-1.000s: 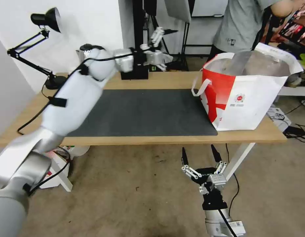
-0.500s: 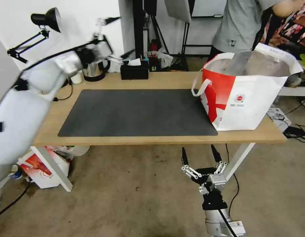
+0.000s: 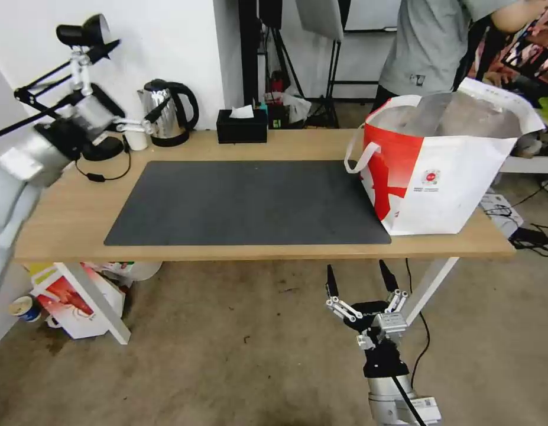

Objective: Pick up the trash from the table and place it into the takeout bag.

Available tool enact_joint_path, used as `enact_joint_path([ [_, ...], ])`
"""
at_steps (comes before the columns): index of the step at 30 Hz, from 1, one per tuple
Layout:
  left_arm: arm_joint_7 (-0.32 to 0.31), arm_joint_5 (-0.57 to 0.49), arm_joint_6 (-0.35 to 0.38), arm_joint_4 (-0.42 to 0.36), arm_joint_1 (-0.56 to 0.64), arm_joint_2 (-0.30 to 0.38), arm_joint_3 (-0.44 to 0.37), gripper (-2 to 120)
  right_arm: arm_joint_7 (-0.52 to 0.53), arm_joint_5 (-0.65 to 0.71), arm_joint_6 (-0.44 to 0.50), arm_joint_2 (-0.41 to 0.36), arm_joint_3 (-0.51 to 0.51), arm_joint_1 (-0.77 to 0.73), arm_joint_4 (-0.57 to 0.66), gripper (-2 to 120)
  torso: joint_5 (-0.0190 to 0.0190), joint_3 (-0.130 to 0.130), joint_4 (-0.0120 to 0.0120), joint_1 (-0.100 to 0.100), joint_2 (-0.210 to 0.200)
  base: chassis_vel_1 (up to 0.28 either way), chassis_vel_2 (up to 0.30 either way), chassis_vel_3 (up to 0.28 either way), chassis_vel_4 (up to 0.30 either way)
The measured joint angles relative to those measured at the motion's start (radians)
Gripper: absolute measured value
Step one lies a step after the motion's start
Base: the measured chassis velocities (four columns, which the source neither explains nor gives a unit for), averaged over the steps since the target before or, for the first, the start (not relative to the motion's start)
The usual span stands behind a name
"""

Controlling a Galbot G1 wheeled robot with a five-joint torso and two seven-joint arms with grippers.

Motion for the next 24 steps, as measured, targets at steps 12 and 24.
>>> enact_joint_path([
  [12, -0.026, -0.011, -0.013, -0.053, 0.205, -0.164, -0.204, 100, 0.000, 0.000, 0.000, 0.000, 0.000, 0.000, 0.000, 100, 0.0001, 0.000, 0.0002, 0.000, 0.000, 0.000, 0.000, 0.000, 0.000],
  [24, -0.097, -0.029, -0.005, -0.188, 0.427, -0.394, -0.297, 100, 0.000, 0.000, 0.000, 0.000, 0.000, 0.000, 0.000, 100, 0.0003, 0.000, 0.0003, 0.000, 0.000, 0.000, 0.000, 0.000, 0.000],
])
